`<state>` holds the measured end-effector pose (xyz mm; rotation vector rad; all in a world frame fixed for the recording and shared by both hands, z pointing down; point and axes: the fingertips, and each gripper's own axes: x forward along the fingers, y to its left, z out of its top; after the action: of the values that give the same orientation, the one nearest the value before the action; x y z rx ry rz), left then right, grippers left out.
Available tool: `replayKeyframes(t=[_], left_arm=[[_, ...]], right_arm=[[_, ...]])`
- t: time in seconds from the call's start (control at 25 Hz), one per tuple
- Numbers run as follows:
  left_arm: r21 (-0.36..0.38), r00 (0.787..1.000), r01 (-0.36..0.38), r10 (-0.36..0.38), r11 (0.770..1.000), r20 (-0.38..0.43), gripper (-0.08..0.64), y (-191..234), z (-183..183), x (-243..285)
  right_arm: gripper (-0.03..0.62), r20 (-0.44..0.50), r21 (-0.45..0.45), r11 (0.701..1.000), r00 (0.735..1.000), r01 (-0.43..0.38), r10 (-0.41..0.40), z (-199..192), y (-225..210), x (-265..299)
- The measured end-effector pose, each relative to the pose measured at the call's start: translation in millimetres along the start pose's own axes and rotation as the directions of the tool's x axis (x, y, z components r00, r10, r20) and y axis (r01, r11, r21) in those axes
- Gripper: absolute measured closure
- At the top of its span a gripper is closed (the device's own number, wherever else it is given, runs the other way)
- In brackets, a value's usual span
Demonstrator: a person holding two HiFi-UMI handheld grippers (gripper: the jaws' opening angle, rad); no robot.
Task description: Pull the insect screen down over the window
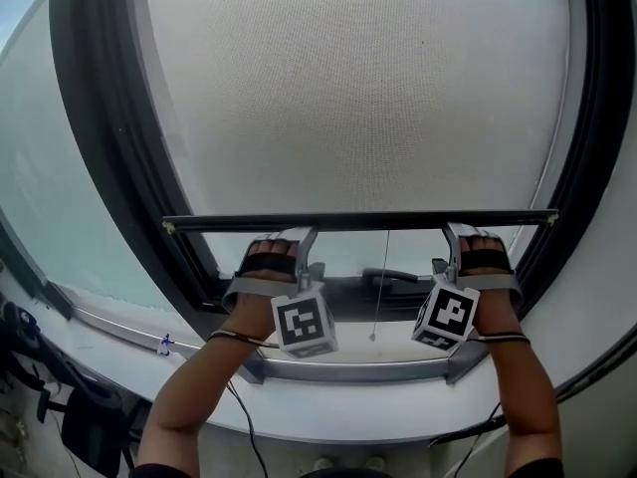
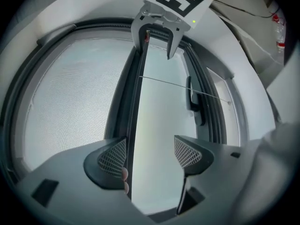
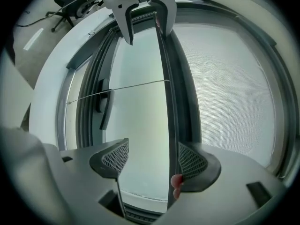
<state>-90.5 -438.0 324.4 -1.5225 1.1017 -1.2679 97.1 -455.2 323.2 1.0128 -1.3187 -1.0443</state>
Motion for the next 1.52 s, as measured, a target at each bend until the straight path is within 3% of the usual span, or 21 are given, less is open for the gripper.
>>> replayKeyframes(t=[0.6, 0.84, 1.32, 1.52], left_arm=[[0.027, 0.999, -0.026, 0.027, 0.999, -0.022, 0.238, -27, -5, 10], [-0.008, 0.996, 0.084, -0.084, 0.996, -0.036, 0.238, -70, -11, 16], [0.039, 0.995, 0.075, -0.072, 0.996, -0.070, 0.236, -94, -14, 20], [-0.009, 0.985, 0.158, -0.158, 0.987, -0.070, 0.236, -138, -18, 31]], right_arm=[[0.278, 0.005, 0.022, 1.000, 1.000, 0.014, -0.014, 5, 28, 6], [0.278, 0.004, 0.019, 0.999, 0.999, -0.051, 0.051, 5, 67, 12], [0.278, -0.026, -0.017, 0.996, 0.996, -0.086, 0.086, -2, 101, 20], [0.278, -0.011, -0.006, 0.988, 0.988, -0.156, 0.156, 3, 134, 26]])
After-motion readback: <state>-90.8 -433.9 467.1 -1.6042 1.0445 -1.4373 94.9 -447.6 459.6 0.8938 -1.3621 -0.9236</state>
